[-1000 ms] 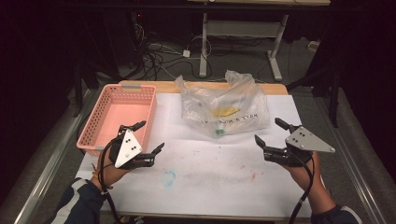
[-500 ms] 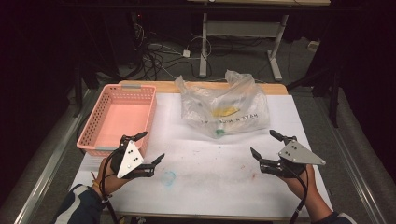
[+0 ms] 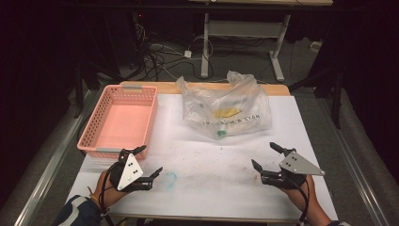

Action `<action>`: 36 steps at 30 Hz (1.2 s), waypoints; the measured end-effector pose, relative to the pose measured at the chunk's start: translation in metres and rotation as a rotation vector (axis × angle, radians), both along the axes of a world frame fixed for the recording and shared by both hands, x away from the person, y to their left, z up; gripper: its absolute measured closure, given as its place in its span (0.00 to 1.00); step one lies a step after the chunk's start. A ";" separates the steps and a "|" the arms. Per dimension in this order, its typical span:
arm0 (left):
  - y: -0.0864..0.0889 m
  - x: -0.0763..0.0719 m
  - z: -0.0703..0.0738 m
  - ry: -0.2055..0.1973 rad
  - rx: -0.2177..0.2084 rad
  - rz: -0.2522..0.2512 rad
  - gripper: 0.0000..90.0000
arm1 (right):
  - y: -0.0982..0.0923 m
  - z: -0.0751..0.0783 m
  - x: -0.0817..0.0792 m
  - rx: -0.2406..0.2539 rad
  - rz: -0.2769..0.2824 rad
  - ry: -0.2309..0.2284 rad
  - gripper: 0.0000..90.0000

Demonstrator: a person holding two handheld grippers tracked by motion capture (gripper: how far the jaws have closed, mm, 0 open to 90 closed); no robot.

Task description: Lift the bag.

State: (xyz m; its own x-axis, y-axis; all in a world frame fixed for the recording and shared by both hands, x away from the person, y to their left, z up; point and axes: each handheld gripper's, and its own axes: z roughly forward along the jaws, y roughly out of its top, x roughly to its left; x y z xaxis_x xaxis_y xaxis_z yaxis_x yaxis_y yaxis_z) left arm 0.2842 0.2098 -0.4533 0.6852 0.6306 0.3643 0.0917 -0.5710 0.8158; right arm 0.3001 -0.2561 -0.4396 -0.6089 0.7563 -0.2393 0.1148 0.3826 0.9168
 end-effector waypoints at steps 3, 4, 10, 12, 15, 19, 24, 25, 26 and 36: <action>0.002 -0.002 -0.006 0.007 0.008 0.005 0.17 | 0.001 -0.010 -0.003 -0.021 -0.012 0.019 0.20; 0.002 -0.003 -0.008 0.004 0.013 0.005 0.17 | 0.001 -0.013 -0.004 -0.024 -0.015 0.020 0.21; -0.001 -0.002 -0.011 0.022 0.026 0.004 0.17 | 0.007 -0.030 -0.008 -0.065 0.015 0.077 0.21; -0.001 -0.002 -0.011 0.024 0.021 0.003 0.17 | 0.009 -0.029 -0.009 -0.082 0.023 0.053 0.21; 0.000 -0.001 -0.011 0.031 0.018 0.003 0.17 | 0.010 -0.027 -0.011 -0.079 0.032 0.041 0.21; -0.001 0.001 -0.009 0.029 0.005 0.009 0.17 | 0.012 -0.026 -0.015 -0.093 0.033 0.027 0.21; -0.001 0.001 -0.009 0.032 0.007 0.010 0.17 | 0.011 -0.022 -0.017 -0.091 0.027 0.000 0.21; -0.001 0.002 -0.009 0.033 0.006 0.010 0.17 | 0.010 -0.022 -0.016 -0.090 0.024 0.003 0.21; -0.001 0.002 -0.009 0.035 0.004 0.010 0.17 | 0.010 -0.023 -0.016 -0.088 0.022 0.007 0.21; -0.003 0.003 -0.009 0.042 0.009 0.008 0.17 | 0.007 -0.022 -0.014 -0.061 0.016 0.028 0.21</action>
State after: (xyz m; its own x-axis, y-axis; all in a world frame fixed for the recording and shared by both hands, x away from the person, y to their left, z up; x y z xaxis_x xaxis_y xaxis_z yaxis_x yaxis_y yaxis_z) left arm 0.2877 0.2072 -0.4628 0.6948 0.6332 0.3409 0.1304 -0.5771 0.8062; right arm 0.2860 -0.2493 -0.4618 -0.6282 0.7306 -0.2675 0.1334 0.4398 0.8881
